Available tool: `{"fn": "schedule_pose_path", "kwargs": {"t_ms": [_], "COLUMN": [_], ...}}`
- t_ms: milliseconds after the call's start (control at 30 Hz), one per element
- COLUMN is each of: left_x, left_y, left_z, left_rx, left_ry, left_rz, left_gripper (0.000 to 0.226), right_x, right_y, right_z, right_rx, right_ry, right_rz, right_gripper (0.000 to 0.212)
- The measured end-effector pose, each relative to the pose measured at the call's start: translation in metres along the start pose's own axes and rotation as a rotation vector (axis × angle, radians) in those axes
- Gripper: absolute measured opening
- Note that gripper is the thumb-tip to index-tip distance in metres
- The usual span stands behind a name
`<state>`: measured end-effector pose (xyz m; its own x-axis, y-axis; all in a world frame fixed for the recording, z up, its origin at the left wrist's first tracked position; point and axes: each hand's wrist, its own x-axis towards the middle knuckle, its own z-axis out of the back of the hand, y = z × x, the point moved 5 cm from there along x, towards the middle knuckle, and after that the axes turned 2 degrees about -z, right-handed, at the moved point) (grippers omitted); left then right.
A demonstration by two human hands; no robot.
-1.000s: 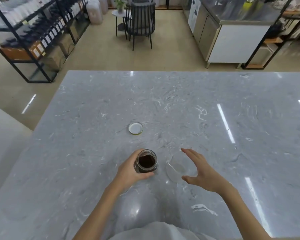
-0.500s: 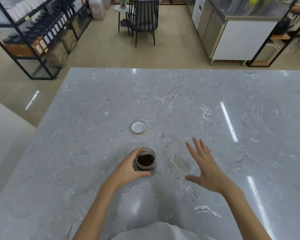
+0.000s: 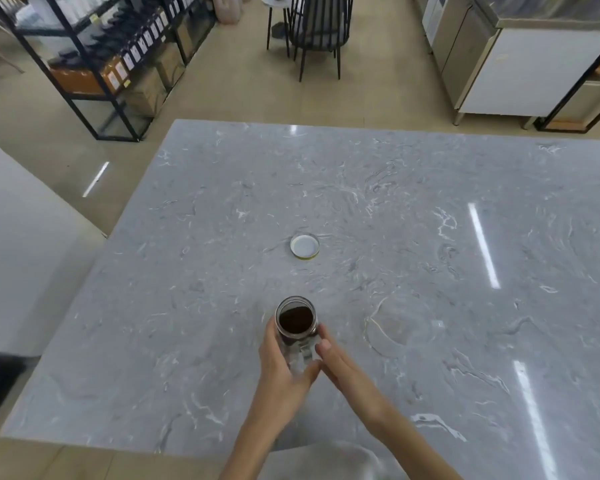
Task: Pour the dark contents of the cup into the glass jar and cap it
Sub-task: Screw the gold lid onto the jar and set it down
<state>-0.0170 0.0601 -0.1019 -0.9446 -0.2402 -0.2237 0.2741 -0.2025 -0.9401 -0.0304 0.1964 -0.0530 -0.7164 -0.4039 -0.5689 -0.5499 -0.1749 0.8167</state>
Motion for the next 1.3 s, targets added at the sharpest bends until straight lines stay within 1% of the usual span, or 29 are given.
{"fn": "schedule_pose_path", "kwargs": {"t_ms": [67,100,133,167,200,267,300,367,433,500,600,700,767,867,900,933,967,1000,1033,1067,1133,1167,1200,1233,1300], "left_x": [-0.004,-0.004,-0.004,-0.003,-0.001,0.006,0.012,0.024,0.035,0.043,0.058,0.071,0.077,0.085,0.087,0.09,0.093,0.096,0.098,0.1,0.103,0.103,0.104,0.104,0.103], "left_y": [-0.002,-0.003,-0.003,-0.004,-0.006,-0.009,-0.011,-0.014,-0.018,-0.022,-0.02,-0.013,-0.01,-0.01,-0.011,-0.012,-0.014,-0.016,-0.018,-0.022,-0.029,-0.033,-0.036,-0.038,-0.041], "left_z": [0.0,0.0,0.001,0.002,0.002,0.003,0.003,0.001,0.002,0.004,0.006,0.012,0.013,0.016,0.017,0.018,0.02,0.021,0.023,0.025,0.027,0.028,0.027,0.027,0.025], "left_rx": [0.0,-0.004,-0.013,-0.016,-0.005,0.037,0.052,0.081,0.125,0.148,0.125,0.142,0.145,0.154,0.169,0.176,0.178,0.184,0.199,0.217,0.237,0.235,0.23,0.23,0.246], "left_ry": [-0.028,-0.041,-0.047,-0.047,-0.046,-0.046,-0.049,-0.074,-0.136,-0.167,-0.113,-0.014,0.042,0.091,0.112,0.145,0.186,0.231,0.276,0.314,0.387,0.419,0.451,0.48,0.533], "left_rz": [0.0,0.003,0.01,0.017,0.016,-0.006,-0.013,-0.011,0.003,-0.02,-0.063,-0.079,-0.081,-0.111,-0.13,-0.147,-0.162,-0.175,-0.19,-0.207,-0.225,-0.226,-0.233,-0.253,-0.284], "left_gripper": [0.094,0.09,0.087,0.087,0.089,0.095,0.099,0.104,0.1,0.089,0.077,0.08,0.081,0.081,0.081,0.081,0.081,0.082,0.082,0.081,0.079,0.08,0.081,0.08,0.077], "right_x": [0.004,0.007,0.008,0.009,0.011,0.021,0.031,0.061,0.102,0.149,0.209,0.244,0.253,0.253,0.25,0.245,0.238,0.227,0.214,0.2,0.167,0.153,0.139,0.125,0.099], "right_y": [0.001,0.003,0.008,0.015,0.024,0.043,0.055,0.083,0.108,0.123,0.127,0.119,0.113,0.112,0.113,0.115,0.117,0.119,0.121,0.123,0.122,0.119,0.115,0.11,0.097], "right_z": [0.0,0.0,0.0,0.002,0.007,0.026,0.034,0.045,0.053,0.055,0.053,0.046,0.046,0.048,0.049,0.05,0.053,0.057,0.058,0.057,0.051,0.049,0.046,0.041,0.034], "right_rx": [-0.015,-0.036,-0.076,-0.13,-0.178,-0.22,-0.235,-0.353,-0.527,-0.721,-1.002,-1.256,-1.349,-1.366,-1.337,-1.255,-1.096,-0.843,-0.53,-0.234,0.228,0.402,0.557,0.695,0.909], "right_ry": [-0.006,-0.005,-0.017,-0.055,-0.119,-0.28,-0.331,-0.373,-0.41,-0.385,-0.274,-0.133,-0.137,-0.211,-0.228,-0.242,-0.245,-0.233,-0.208,-0.163,-0.055,-0.024,0.003,0.029,0.069], "right_rz": [0.008,0.017,0.026,0.044,0.073,0.136,0.176,0.247,0.285,0.264,0.171,0.163,0.164,0.187,0.19,0.175,0.144,0.091,0.031,-0.019,-0.059,-0.046,-0.016,0.019,0.085], "right_gripper": [0.06,0.054,0.043,0.031,0.026,0.03,0.031,0.03,0.029,0.034,0.051,0.073,0.079,0.076,0.075,0.075,0.076,0.077,0.077,0.072,0.049,0.037,0.029,0.027,0.034]}}
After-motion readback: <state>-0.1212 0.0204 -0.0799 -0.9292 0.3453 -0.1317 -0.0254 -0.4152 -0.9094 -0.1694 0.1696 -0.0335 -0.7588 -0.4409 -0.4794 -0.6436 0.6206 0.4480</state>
